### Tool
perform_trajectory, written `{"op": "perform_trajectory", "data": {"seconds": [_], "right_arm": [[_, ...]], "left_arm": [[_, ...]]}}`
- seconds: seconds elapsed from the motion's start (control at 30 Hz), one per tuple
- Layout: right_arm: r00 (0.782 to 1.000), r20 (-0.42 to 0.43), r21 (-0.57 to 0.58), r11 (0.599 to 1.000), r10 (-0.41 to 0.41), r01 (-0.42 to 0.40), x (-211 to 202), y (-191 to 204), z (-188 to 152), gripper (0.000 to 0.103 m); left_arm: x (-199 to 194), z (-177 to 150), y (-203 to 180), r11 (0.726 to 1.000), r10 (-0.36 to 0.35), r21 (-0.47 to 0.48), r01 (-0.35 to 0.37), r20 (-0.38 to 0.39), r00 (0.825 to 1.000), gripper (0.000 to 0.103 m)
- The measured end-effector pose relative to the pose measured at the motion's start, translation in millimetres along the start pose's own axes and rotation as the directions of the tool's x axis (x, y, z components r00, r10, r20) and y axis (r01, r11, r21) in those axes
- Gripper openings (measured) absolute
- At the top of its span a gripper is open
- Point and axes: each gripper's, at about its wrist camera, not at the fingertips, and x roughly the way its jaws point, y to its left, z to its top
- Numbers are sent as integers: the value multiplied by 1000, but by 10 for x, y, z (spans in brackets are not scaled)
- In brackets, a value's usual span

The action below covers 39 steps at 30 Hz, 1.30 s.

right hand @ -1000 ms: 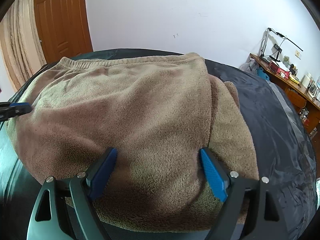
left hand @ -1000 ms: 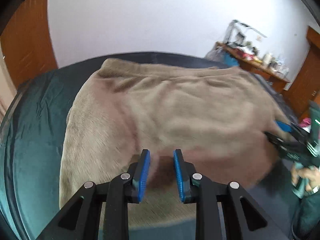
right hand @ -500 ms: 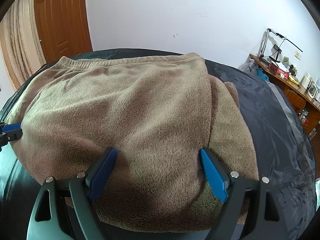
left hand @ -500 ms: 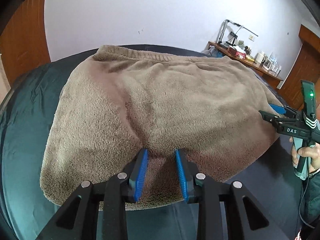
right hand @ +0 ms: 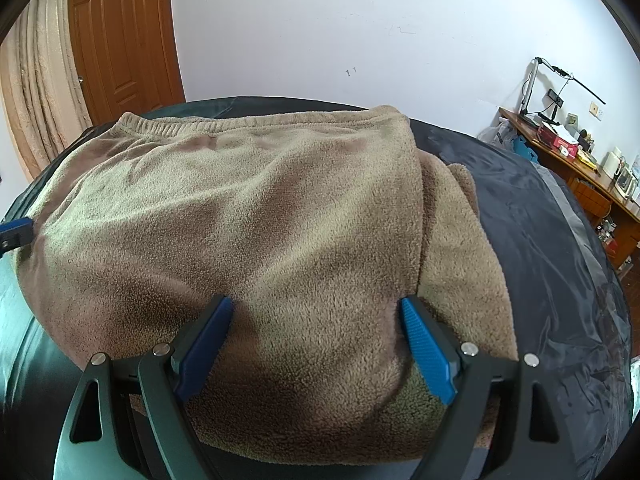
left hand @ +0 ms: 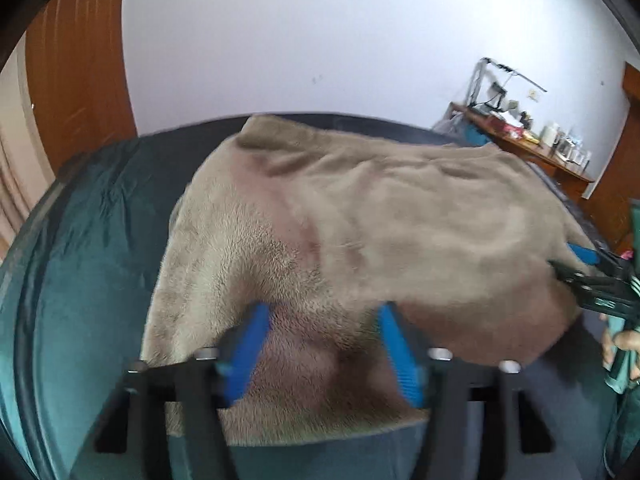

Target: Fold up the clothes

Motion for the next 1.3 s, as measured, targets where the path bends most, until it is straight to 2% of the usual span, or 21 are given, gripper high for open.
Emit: {"op": "perform_trajectory", "data": {"seconds": [0.23, 0.4, 0.73, 0.83, 1.0, 1.2, 1.27, 1.3], "right_arm": [[1000, -2, 0, 1000, -1, 1, 2, 7, 5, 87], [1000, -2, 0, 1000, -1, 1, 3, 10, 6, 87], [1000, -3, 2, 1000, 0, 0, 4, -4, 6, 88], [1000, -3, 3, 1000, 1, -1, 2, -8, 5, 88], [1000, -3, 6, 1000, 5, -5, 1, -11, 4, 88], [1000, -4, 6, 1000, 7, -7, 1, -10, 6, 88], [1000, -4, 6, 1000, 8, -8, 1, -12, 6, 89], [1000, -5, 7, 1000, 9, -9, 2, -13, 6, 89]], "left_arm": [[103, -112, -49, 999, 39, 25, -41, 61, 997, 77], [113, -113, -66, 998, 55, 26, -57, 54, 997, 81], [99, -111, -64, 999, 49, 18, -50, 49, 998, 82], [84, -36, -105, 997, 70, 15, -70, 27, 997, 82], [-3, 180, -182, 999, 50, 16, -51, 59, 997, 83], [211, 348, -282, 990, 113, 79, -117, 61, 992, 83], [353, 295, -264, 989, 123, 79, -125, 29, 992, 83], [390, 256, -258, 989, 122, 84, -125, 38, 992, 85]]}}
